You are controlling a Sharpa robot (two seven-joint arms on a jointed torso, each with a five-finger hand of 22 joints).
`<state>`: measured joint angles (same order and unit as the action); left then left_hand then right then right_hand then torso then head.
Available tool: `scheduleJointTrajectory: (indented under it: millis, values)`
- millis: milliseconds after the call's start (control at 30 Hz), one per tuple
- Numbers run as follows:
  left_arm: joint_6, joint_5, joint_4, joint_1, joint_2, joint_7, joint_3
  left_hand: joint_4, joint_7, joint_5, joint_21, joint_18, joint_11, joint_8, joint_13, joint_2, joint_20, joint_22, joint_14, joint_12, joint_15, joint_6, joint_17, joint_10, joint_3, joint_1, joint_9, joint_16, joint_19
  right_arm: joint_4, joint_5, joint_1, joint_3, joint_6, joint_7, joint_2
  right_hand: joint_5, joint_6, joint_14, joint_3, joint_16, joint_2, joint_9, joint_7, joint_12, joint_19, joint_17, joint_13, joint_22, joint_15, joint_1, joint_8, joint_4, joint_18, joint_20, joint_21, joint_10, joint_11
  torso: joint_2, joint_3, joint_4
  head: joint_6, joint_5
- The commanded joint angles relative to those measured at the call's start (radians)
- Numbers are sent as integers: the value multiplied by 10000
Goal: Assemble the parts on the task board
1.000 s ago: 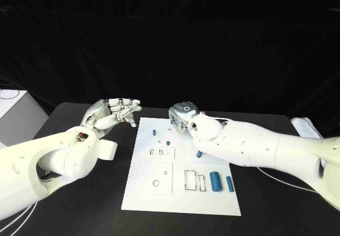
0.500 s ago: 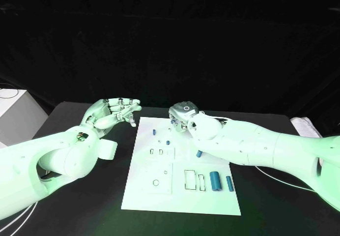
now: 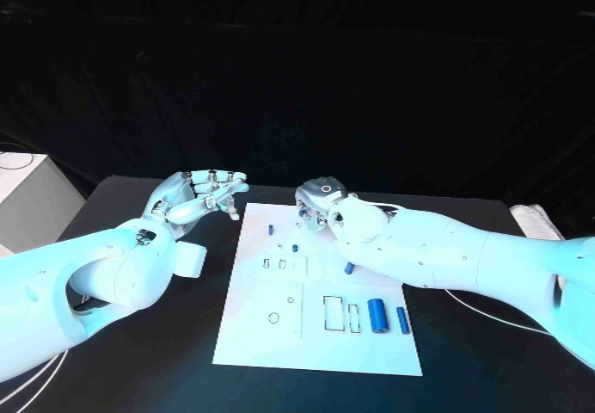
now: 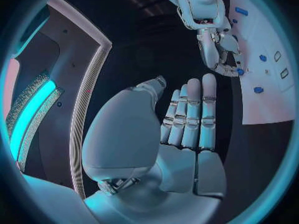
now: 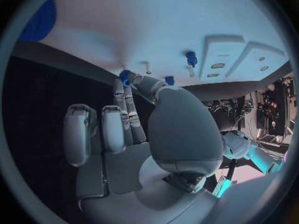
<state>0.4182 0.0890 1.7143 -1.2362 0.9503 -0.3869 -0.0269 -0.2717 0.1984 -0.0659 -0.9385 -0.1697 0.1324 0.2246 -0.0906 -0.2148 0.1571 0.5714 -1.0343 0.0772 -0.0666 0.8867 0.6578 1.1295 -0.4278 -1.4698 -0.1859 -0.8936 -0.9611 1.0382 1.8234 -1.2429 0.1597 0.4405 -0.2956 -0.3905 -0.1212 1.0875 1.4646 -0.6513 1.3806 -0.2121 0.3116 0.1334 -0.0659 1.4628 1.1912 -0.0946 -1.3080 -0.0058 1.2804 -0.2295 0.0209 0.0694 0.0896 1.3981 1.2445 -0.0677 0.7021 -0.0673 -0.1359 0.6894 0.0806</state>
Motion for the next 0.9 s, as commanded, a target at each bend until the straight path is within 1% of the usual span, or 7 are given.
scheduleJointTrajectory:
  millis: [33,333,500,600,700,767,900]
  values:
    - [-86,13,0,-21,-32,-54,9,-19,29,47,-37,-138,24,-16,-12,19,23,10,-38,-7,27,3,6,27,-47,102,-9,-54,75,-49,-21,3,4,-150,130,27,-41,32,367,8,23,28,1,-25,5,119,4,0,-210,-70,-115,-41,-47,-178,-3,35,91,-6,4,-12,-2,-7,19]
    - [-80,12,-17,-21,-47,-49,9,-19,29,47,-37,-138,24,-16,-12,19,23,10,-38,-7,27,3,6,27,-47,102,-9,-54,75,-215,-86,3,5,-172,208,115,-41,6,361,13,14,10,8,-23,17,105,-19,5,-184,-69,-139,-33,-57,-172,-4,14,75,-9,1,-14,-18,-11,10]
    - [-79,12,-21,-21,-55,-46,9,-19,29,47,-37,-138,24,-16,-12,19,23,10,-38,-7,27,3,6,27,-47,102,-9,-54,75,-334,-151,1,7,-168,268,180,-48,-234,322,13,-39,-121,22,58,61,28,-147,66,-42,-13,-252,81,-106,-143,27,-103,-172,-88,-5,-21,-16,-31,5]
    - [-78,12,-22,-21,-54,-42,9,-19,29,47,-37,-138,24,-16,-12,19,23,10,-38,-7,27,3,6,27,-47,102,-9,-54,75,-392,-193,-4,7,-161,299,201,-51,-318,307,-8,-59,-149,27,91,59,-4,-194,91,21,12,-262,124,-112,-129,48,-154,-272,-120,-5,-22,-16,-46,2]
    - [-76,11,-23,-21,-51,-39,9,-19,29,47,-37,-138,24,-16,-12,19,23,10,-38,-7,27,3,6,27,-47,102,-9,-54,75,-441,-248,-10,7,-160,346,217,-51,-505,238,-12,-182,-254,27,172,65,-211,-435,167,486,83,-315,232,-137,-30,106,-511,-580,-207,-1,-21,-8,-56,-4]
    - [-75,10,-23,-21,-49,-36,9,-19,29,47,-37,-138,24,-16,-12,19,23,10,-38,-7,27,3,6,27,-47,102,-9,-54,75,-464,-266,-13,7,-164,361,224,-53,-765,167,32,-314,-363,-6,264,66,-421,-679,254,968,155,-344,396,-148,70,170,-892,-954,-299,1,-23,-2,-61,-13]
    - [-79,8,-22,-21,-47,-32,9,-19,29,47,-37,-138,24,-16,-12,19,23,10,-38,-7,27,3,6,27,-47,102,-9,-54,75,-490,-283,-18,8,-139,369,230,-54,-1023,121,189,-410,-422,-42,306,55,-608,-862,289,1456,205,-312,585,-149,174,232,-1297,-1325,-359,2,-24,-1,-66,-14]
